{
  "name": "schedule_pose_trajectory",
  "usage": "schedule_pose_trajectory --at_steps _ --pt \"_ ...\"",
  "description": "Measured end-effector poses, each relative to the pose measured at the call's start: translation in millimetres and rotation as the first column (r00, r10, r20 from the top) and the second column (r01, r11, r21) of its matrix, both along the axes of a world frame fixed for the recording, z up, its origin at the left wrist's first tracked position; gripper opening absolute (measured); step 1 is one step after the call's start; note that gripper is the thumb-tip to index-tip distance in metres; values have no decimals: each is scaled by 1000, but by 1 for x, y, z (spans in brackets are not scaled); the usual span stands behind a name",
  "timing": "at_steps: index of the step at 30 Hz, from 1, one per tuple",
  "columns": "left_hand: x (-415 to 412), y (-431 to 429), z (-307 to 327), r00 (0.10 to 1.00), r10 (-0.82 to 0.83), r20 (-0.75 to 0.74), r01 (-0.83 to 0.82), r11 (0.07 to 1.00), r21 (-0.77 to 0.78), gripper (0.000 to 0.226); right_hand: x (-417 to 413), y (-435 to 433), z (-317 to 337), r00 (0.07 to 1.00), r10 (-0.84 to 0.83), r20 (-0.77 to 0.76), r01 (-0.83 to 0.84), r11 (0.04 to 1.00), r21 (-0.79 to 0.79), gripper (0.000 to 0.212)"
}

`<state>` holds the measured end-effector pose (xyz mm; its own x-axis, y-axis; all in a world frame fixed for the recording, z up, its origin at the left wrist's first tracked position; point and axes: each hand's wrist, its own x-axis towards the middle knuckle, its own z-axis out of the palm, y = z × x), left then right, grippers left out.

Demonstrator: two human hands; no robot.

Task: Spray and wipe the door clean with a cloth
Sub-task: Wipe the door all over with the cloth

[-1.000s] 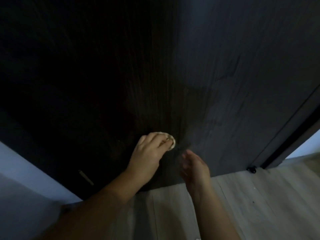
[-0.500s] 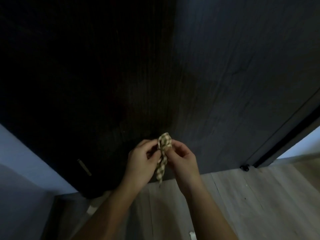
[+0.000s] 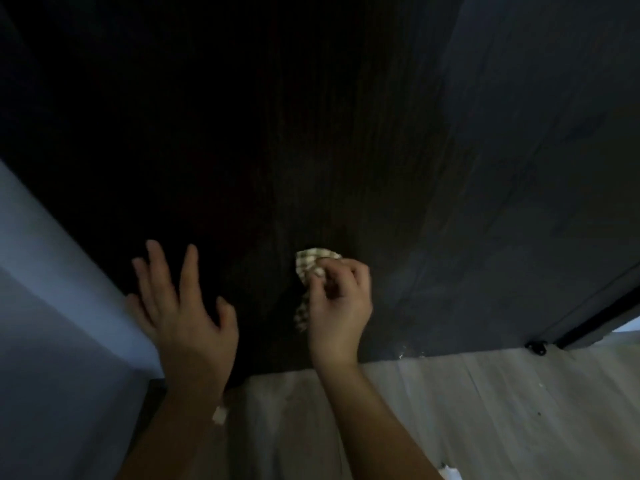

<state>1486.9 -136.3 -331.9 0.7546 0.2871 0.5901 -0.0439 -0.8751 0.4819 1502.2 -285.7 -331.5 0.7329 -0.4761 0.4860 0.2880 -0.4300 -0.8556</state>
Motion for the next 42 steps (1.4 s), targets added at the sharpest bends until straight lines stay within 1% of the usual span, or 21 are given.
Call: schedule_pose_trajectory --at_steps 3,5,8,10,11,15,17,19,21,22,23,24,25,26,27,28,29,32,35,38,42 --pt "0 10 -9 997 -73 40 72 997 21 71 12 -3 32 974 -40 223 56 996 -67 20" --pt "1 12 -11 995 -95 32 95 995 23 68 22 1 42 950 9 312 53 980 -189 22" --pt "0 18 -11 991 -134 12 133 990 38 66 14 11 1 983 125 137 -51 894 -446 24" --pt "0 24 -12 988 -154 3 153 985 80 63 5 9 -21 986 164 24 -128 845 -520 22" --pt "-1 27 -13 987 -160 2 160 982 98 62 5 8 -18 985 170 42 -124 845 -521 20" --pt "2 26 -15 988 -156 -2 156 985 77 70 29 13 39 935 114 335 64 876 -478 19" --pt "1 23 -14 988 -154 -3 154 986 65 68 26 13 25 942 167 292 37 812 -582 20" --pt "-3 22 -10 987 -157 36 154 986 55 58 11 12 -10 977 193 95 -88 763 -641 21" --pt "-9 20 -5 978 -181 100 182 983 -4 41 0 14 -25 988 145 -47 -149 853 -500 22" --pt "-12 19 -3 971 -204 127 215 973 -80 34 -3 19 -19 987 131 -93 -154 936 -318 22" --pt "-13 18 -2 962 -241 130 262 948 -181 30 -5 25 -8 974 163 -154 -175 982 -66 22" --pt "-13 16 -3 947 -300 113 320 904 -283 30 -7 30 2 937 273 -218 -230 952 202 21" --pt "-14 13 -3 922 -374 95 382 849 -365 33 -11 34 10 873 425 -240 -292 848 441 18" --pt "-15 12 -3 893 -443 81 433 796 -423 38 -15 36 15 798 564 -215 -340 714 611 16" --pt "-17 10 0 870 -489 69 464 762 -452 40 -19 36 19 735 655 -176 -372 606 703 17" --pt "-18 9 1 853 -518 59 483 743 -462 42 -22 36 22 702 697 -147 -385 545 745 19" --pt "-18 8 3 841 -539 50 496 730 -471 43 -24 34 24 704 697 -138 -383 536 753 18" --pt "-20 6 6 819 -574 20 503 702 -504 49 -27 25 27 733 662 -153 -386 592 708 14" --pt "-21 6 12 871 -490 24 456 791 -407 44 -31 20 25 684 706 -183 -413 582 700 16" --pt "-15 13 38 940 -285 188 316 935 -163 30 -31 14 24 659 721 -212 -384 566 730 20" --pt "17 27 83 891 -84 446 76 996 35 28 -22 -5 18 812 552 -191 -223 596 771 23"
